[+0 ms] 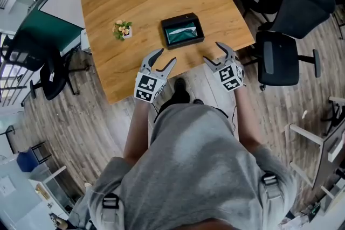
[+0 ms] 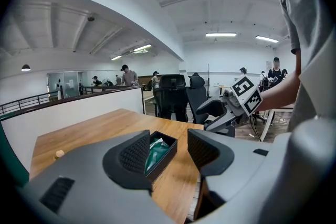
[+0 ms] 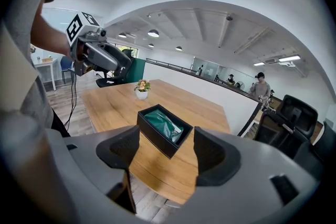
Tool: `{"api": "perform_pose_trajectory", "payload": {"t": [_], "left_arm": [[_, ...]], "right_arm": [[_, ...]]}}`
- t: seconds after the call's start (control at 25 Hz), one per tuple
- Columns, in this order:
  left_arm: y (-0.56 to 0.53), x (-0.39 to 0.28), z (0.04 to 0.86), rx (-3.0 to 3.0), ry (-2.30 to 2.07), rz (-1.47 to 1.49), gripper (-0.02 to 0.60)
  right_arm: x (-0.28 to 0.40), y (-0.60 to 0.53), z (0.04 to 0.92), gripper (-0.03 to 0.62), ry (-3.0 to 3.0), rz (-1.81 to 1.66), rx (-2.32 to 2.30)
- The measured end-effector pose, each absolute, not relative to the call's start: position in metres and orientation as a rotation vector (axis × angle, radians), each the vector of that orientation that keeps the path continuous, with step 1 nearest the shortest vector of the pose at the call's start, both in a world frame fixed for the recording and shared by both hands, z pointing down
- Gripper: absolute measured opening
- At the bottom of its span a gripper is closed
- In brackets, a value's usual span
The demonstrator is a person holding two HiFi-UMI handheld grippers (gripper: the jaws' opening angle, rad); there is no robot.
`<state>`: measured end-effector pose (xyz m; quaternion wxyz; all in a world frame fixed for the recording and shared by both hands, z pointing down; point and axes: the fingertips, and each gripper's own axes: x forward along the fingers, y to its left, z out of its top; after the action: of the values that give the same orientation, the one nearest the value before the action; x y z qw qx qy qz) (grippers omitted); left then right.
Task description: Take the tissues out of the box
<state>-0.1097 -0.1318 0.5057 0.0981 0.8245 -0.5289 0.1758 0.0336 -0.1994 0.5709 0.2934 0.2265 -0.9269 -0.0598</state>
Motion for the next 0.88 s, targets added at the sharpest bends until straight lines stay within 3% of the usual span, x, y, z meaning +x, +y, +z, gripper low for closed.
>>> {"api": "perform_pose_trajectory", "payload": {"t": [0.88], "left_arm": [[-0.2,-0.154,0.542,2.596,-1.307,0.647,0.239]], "right_arm": [[-0.003,-0.238,0.59,0.333,-2.338,-0.113,0.762]]}}
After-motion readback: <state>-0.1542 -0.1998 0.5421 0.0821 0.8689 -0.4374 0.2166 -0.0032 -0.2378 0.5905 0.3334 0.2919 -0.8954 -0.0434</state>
